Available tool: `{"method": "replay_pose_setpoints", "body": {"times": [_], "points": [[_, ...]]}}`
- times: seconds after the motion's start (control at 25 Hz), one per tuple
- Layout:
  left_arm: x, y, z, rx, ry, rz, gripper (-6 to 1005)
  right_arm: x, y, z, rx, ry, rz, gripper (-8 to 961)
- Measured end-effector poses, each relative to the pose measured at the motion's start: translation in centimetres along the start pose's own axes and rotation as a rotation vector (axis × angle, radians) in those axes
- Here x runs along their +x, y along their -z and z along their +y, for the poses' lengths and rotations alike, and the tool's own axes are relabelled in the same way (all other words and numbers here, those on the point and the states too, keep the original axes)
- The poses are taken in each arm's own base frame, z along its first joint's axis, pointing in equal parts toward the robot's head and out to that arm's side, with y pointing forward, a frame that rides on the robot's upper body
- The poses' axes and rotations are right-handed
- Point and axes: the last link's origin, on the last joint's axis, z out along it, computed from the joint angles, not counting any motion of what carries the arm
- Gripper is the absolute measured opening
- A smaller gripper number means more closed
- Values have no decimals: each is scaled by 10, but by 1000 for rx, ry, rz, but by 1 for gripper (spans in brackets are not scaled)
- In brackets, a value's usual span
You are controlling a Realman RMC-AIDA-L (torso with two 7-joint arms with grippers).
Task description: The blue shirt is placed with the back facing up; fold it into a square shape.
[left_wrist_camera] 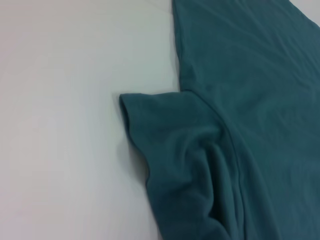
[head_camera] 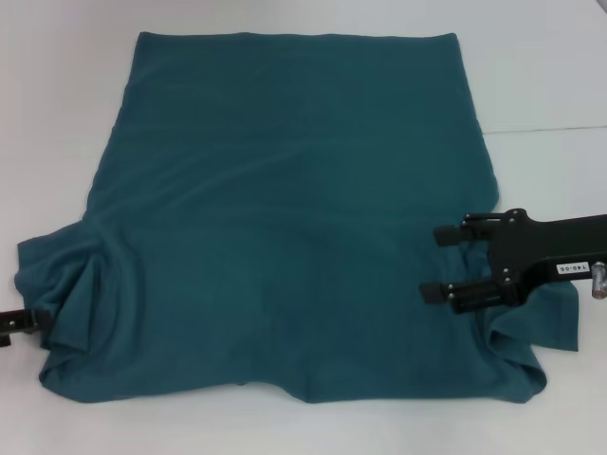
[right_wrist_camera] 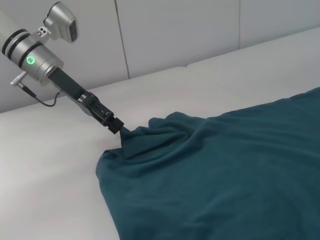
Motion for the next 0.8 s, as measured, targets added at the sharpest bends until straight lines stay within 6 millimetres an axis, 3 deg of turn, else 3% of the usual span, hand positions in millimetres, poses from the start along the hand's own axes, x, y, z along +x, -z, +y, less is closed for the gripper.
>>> {"method": "replay_pose_setpoints", "body": {"times": [0.52,0.64,0.8], "points": [[8,-9,2,16,3,7,824,1,0,-3,25,-2,2,927],[10,-9,-1,32,-1,16,792,2,1,-5,40,-5,4,926],[9,-9,-1,39,-9,9,639,3,1,-7,58,-8,2,926]]}}
